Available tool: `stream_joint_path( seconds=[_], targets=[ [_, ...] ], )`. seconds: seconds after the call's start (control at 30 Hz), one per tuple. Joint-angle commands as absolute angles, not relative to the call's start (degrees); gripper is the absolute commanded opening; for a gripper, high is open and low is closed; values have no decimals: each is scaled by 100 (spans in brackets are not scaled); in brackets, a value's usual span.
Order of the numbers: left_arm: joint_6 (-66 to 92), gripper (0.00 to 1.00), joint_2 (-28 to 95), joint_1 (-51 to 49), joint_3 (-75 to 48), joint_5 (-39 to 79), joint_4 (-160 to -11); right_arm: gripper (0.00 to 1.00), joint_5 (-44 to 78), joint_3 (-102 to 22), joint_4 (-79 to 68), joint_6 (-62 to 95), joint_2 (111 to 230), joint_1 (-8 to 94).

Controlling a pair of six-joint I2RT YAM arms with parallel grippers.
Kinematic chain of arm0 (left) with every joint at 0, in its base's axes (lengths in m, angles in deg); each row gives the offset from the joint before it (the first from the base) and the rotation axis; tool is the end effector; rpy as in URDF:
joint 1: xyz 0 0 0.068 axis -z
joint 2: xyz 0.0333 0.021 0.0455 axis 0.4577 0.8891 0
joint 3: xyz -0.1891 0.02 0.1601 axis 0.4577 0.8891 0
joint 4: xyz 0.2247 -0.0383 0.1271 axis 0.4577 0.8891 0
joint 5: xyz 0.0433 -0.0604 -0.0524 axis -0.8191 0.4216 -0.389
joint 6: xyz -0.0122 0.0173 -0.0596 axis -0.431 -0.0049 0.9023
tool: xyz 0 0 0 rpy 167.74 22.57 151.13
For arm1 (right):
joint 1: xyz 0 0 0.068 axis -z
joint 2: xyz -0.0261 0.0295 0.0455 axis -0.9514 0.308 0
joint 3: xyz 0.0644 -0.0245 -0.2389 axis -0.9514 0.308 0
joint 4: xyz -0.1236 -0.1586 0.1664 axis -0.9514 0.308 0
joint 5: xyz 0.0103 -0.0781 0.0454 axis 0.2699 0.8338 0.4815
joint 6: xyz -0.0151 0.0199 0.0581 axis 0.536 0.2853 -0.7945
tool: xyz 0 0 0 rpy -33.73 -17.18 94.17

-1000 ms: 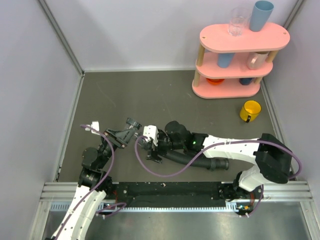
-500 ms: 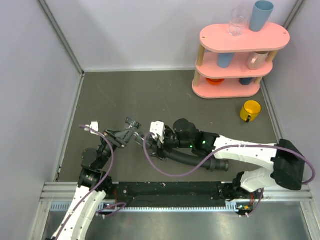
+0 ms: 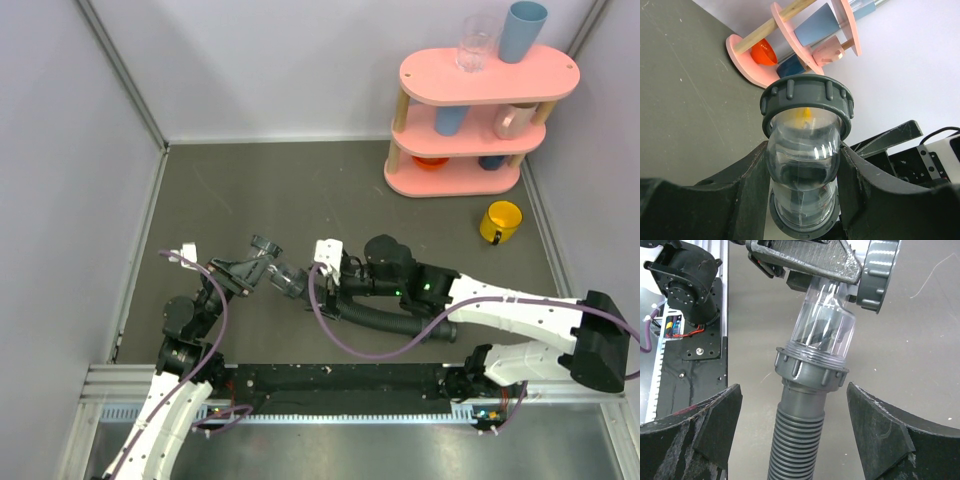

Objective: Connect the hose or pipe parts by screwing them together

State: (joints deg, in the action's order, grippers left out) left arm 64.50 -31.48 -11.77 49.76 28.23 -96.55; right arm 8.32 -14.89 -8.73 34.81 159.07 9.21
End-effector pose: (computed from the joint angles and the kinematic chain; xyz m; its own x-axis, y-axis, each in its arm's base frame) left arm 0.1406 -0.0533 0.2334 -0.3834 -0.7795 -0.4953 0.4052 0.3399 -0.8487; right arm 0.1264 0.2769 0.2789 0.0658 -0.2883 -0.9553 -0.9843 0.1386 -0.1096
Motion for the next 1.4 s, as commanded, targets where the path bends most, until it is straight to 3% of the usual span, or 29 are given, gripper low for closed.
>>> stream_joint_path(
  seconds=[0.0, 0.93, 1.37],
  targets=[
    [6517, 0, -3233, -1168, 4895, 2763, -10148, 84, 563, -1495, -1212, 3277, 15903, 896],
    [6587, 0, -3163, -1124, 4939, 2754, -10324, 84, 422, -2092, -1669, 3101, 17441, 755],
    [6780, 0, -3058, -1107, 5133, 2368, -10464, 91, 2767, -1399, -2546, 3074, 16906, 764]
  ],
)
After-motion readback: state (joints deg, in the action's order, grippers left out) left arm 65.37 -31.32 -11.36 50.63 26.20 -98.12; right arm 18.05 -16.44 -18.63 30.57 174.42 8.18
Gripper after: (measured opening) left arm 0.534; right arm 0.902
